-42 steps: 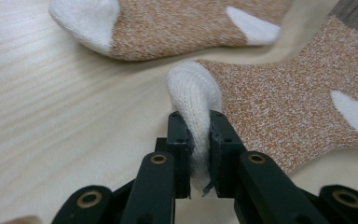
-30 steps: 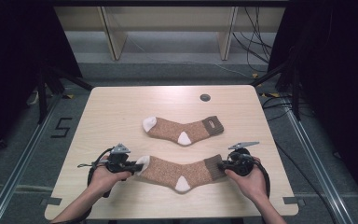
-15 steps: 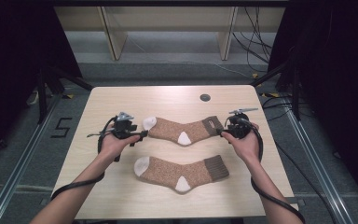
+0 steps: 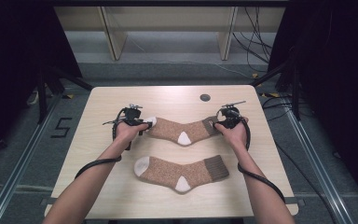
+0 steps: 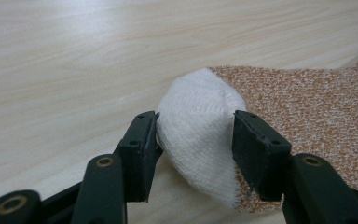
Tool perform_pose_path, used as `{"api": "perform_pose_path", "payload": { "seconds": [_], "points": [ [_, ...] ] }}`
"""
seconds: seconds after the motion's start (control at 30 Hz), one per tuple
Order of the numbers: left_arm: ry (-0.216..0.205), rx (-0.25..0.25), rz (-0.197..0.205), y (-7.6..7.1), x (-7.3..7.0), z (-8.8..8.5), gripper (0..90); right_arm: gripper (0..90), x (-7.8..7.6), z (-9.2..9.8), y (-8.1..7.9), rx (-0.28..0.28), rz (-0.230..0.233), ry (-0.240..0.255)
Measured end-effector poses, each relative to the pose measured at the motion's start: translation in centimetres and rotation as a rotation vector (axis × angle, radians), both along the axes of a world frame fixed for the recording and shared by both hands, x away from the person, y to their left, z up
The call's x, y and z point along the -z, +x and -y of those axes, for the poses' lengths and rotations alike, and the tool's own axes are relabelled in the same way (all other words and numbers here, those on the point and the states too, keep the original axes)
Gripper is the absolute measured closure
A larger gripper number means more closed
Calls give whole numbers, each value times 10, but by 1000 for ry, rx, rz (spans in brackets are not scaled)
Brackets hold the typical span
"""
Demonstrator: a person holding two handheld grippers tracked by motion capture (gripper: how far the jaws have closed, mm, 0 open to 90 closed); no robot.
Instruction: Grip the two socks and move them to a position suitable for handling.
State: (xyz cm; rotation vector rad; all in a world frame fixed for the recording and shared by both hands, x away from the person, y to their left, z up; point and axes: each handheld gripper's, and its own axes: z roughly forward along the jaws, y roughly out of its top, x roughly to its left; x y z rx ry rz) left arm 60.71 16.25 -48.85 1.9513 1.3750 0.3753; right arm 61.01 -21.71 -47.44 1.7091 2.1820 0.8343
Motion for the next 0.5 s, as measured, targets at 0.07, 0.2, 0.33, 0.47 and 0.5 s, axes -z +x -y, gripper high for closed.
{"api": "perform_pose_path", "payload": {
  "seconds": [0.07,0.2,0.33,0.47,0.5],
  "points": [
    [-25,-4,-21,1,2,-3,512,494,1,1,1,-19,16,-11],
    [-38,-5,-35,0,4,-5,530,511,0,-1,1,-13,11,0],
    [-33,-5,-38,0,6,-4,569,567,2,-1,0,-16,10,1],
    [-42,1,-47,1,8,-2,647,650,2,-1,0,-39,2,-9],
    [-48,0,-49,2,9,-2,675,676,2,-2,-1,-27,0,0]
  ]
}}
